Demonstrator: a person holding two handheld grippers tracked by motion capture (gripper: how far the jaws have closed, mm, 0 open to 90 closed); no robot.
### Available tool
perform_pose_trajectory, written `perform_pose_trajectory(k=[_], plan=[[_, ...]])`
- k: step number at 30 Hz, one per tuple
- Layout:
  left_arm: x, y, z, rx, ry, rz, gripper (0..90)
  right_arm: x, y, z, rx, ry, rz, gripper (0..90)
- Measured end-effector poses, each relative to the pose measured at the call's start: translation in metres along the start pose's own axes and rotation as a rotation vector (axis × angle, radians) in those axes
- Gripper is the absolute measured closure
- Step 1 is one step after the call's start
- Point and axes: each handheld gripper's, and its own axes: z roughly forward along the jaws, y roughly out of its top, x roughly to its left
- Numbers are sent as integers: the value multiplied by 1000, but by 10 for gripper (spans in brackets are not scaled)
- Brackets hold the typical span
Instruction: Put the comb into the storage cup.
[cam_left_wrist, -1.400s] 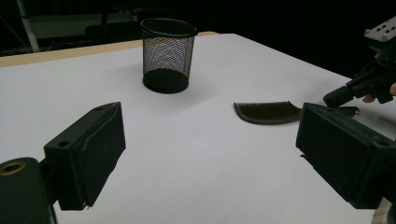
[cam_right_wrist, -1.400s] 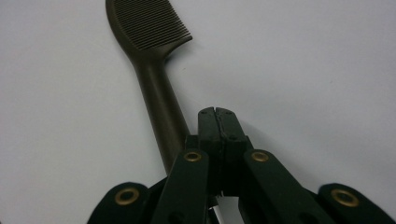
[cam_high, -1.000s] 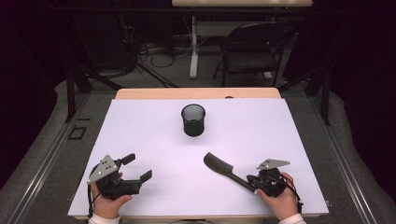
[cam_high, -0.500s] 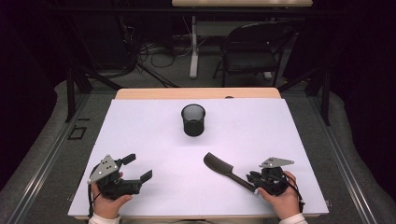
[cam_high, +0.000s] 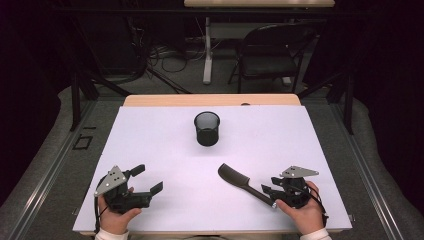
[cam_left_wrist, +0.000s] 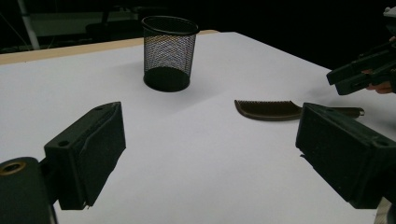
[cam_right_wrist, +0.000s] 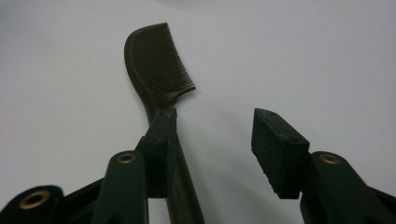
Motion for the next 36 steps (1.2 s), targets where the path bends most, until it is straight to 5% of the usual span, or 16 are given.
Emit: perform_pose_trajectory(k=[4, 18, 36], plan=[[0, 0, 1, 3, -3, -2, 85, 1, 4, -3, -22, -23, -11, 454], [-2, 0, 1, 5, -7, 4, 131, 6, 11, 1, 39, -15, -24, 230], [-2, -1, 2, 21, 0, 6, 145, 9, 28, 11, 163, 6, -58, 151]])
